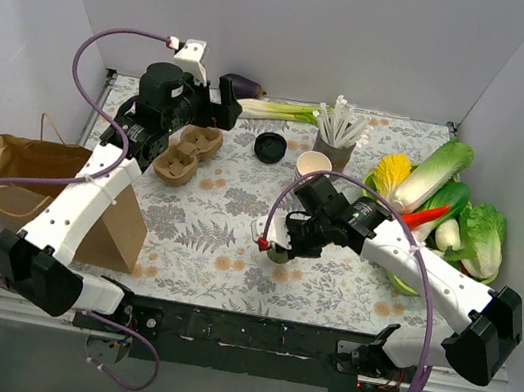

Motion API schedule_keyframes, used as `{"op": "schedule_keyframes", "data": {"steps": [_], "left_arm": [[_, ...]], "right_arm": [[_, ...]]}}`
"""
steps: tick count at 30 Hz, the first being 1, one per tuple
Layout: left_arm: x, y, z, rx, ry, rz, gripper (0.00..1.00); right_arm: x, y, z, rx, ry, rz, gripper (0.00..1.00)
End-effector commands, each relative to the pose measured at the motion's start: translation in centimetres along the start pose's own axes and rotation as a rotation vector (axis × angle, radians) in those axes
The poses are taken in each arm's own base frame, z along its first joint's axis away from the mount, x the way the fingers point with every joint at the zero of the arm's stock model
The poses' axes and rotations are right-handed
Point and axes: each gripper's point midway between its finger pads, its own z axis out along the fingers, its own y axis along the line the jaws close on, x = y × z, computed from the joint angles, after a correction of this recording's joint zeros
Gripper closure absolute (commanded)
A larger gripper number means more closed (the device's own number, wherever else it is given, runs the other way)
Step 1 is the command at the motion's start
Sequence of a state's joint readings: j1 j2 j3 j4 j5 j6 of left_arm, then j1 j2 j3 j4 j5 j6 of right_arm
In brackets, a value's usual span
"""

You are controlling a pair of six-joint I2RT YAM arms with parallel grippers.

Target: Pack the takeout coffee

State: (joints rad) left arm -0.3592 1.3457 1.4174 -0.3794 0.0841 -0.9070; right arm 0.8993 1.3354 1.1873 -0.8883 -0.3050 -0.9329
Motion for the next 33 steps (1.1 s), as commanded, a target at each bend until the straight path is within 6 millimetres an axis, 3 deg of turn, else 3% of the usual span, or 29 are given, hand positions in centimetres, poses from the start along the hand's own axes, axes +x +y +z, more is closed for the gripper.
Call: {"op": "schedule_keyframes", "data": {"steps": [1, 7, 11, 16, 23, 27, 29, 33], "left_arm": [[-1.1, 2.2, -1.7, -0.113, -0.069, 0.077, 0.02], [-0.2, 2.0, -2.0, -0.091, -0.039, 0.057, 0.02], [-0.3, 2.0, -2.3, -0.088, -0.047, 0.051, 0.02], [-0.3, 1.5, -3.0, -0.054, -0.051, 0.039, 0.02], [0.6, 1.1, -3.4, -0.024, -0.032, 0.021, 0.02], [1.0, 0.7, -3.3, -0.002, -0.018, 0.012, 0.02], [1.3, 0.7, -3.1, 0.003, -0.009, 0.013, 0.02], [2.3, 0.7, -2.8, 0.016, 0.026, 0.038, 0.02]], "right_arm": [[-3.5, -2.1, 0.8, 0.073, -0.118, -0.156, 0.99], [-4.2, -0.9, 3.3, 0.03, -0.129, -0.297, 0.99], [-4.4, 0.3, 4.6, -0.059, -0.102, -0.292, 0.99], [-5.0, 1.3, 5.2, -0.094, -0.091, -0.295, 0.99], [-4.2, 2.4, 5.5, -0.122, -0.048, -0.294, 0.98], [-3.8, 2.6, 5.1, -0.129, -0.02, -0.29, 0.86], [-3.6, 2.6, 4.7, -0.126, -0.009, -0.289, 0.71], [-3.0, 2.4, 3.1, -0.087, 0.018, -0.292, 0.54]]}}
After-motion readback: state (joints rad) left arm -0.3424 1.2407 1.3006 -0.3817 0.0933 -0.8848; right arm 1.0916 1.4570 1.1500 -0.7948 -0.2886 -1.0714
